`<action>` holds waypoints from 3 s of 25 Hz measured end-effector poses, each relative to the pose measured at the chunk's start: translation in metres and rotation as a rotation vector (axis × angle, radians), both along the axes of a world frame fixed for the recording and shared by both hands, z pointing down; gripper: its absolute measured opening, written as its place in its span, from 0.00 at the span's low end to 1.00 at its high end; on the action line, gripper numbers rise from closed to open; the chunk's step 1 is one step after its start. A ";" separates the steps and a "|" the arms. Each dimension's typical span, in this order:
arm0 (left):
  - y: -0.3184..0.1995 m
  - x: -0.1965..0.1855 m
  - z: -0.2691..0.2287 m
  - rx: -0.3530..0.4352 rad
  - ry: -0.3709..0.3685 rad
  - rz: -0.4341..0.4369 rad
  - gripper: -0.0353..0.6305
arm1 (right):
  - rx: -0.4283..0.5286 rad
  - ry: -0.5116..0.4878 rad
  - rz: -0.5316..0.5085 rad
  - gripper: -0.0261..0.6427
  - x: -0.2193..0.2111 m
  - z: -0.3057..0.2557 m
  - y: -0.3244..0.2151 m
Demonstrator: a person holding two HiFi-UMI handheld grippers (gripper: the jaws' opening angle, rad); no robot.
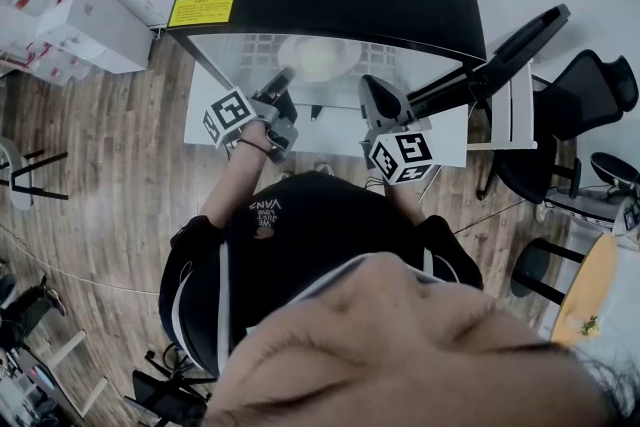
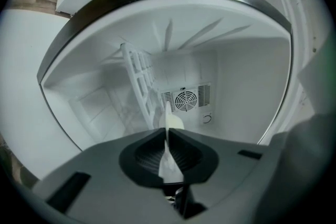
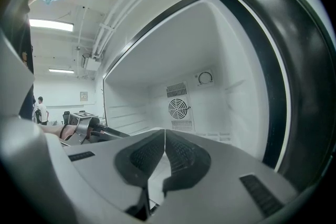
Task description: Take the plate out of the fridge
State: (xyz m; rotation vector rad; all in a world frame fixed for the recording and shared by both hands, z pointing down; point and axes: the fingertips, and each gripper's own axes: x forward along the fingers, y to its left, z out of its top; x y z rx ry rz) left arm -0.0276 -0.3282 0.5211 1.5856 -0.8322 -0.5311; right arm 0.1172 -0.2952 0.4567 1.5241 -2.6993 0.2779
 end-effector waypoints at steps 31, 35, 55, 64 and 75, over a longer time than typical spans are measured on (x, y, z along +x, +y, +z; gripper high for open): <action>0.029 -0.016 0.007 -0.027 0.049 -0.001 0.10 | -0.039 0.009 0.017 0.06 -0.012 0.018 0.002; 0.030 -0.018 0.007 -0.032 0.053 -0.002 0.10 | -0.073 0.004 0.021 0.06 -0.014 0.029 0.000; 0.030 -0.020 0.010 -0.042 0.069 -0.008 0.10 | -0.222 -0.209 0.046 0.14 -0.011 0.051 -0.010; 0.029 -0.021 0.009 -0.042 0.076 -0.015 0.10 | -0.320 -0.428 0.027 0.20 -0.013 0.057 -0.016; 0.028 -0.022 0.010 -0.038 0.073 -0.006 0.10 | -0.380 -0.527 -0.004 0.28 -0.027 0.059 -0.025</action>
